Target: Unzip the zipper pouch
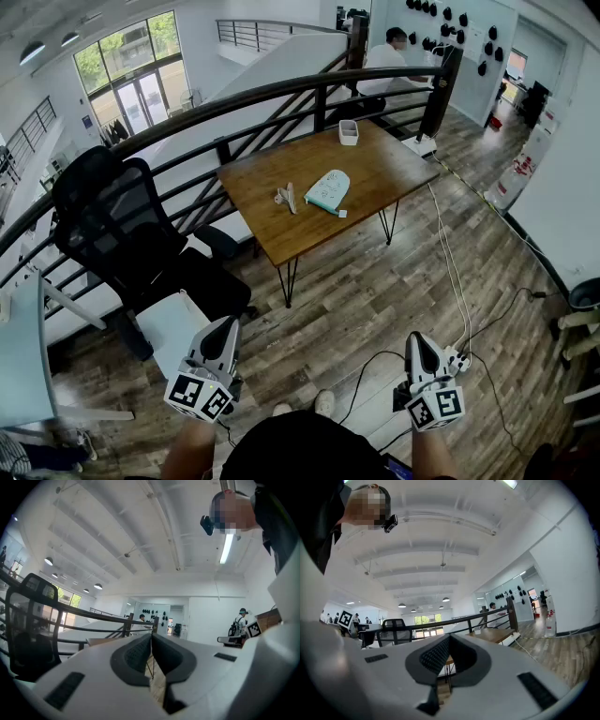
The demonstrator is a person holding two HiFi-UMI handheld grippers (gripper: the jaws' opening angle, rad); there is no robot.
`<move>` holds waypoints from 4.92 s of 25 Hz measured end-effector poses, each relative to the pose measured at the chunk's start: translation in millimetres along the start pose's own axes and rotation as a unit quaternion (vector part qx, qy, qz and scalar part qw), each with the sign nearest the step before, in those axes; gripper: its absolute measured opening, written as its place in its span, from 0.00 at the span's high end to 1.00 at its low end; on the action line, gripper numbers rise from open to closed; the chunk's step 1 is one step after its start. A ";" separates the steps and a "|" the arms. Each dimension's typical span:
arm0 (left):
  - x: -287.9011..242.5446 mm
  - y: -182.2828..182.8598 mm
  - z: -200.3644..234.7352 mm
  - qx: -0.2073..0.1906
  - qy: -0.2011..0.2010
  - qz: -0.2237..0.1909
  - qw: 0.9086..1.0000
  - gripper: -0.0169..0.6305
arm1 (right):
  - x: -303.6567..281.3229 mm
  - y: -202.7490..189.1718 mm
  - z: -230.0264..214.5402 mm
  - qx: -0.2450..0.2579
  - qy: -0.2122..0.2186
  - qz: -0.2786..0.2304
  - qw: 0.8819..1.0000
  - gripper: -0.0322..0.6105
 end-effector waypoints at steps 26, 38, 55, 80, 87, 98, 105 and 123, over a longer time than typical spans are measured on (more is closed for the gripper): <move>31.2 9.6 25.5 0.012 -0.030 0.016 0.999 0.95 | 11.6 15.0 66.4 0.010 -0.015 -0.024 1.000 0.95; 38.7 15.7 31.9 0.015 -0.050 -0.001 0.999 0.61 | -3.3 20.9 87.3 0.013 -0.014 -0.032 0.999 0.53; -44.2 20.5 56.2 -0.002 -0.023 -0.010 1.000 0.61 | -90.9 6.6 28.2 0.006 0.019 -0.030 0.999 0.63; -224.7 -9.6 31.8 -0.010 -0.028 0.013 0.999 0.65 | -177.1 -22.8 -120.0 -0.035 0.008 -0.007 0.999 0.68; -270.0 -4.5 51.3 -0.008 -0.044 0.009 0.999 0.66 | -210.9 -12.6 -133.3 -0.022 0.002 -0.015 1.000 0.70; -346.6 6.9 110.9 -0.004 -0.062 0.022 0.998 0.68 | -302.2 -12.2 -138.5 -0.016 0.002 -0.005 1.000 0.72; -380.3 14.7 155.3 -0.007 -0.066 0.028 0.997 0.70 | -365.0 -11.7 -124.2 -0.003 0.023 0.002 1.000 0.72; -418.2 9.4 213.3 -0.004 -0.073 0.047 0.996 0.70 | -464.6 -38.0 -90.0 0.012 0.070 0.076 0.995 0.73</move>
Point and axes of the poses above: the fingertips, and each gripper's own axes: x backward along the fingers, z to its left, y out of its top, the point moved 10 cm from there along x, backward along the fingers, and after that the axes turned 11 degrees about x, right-handed, at the moved point
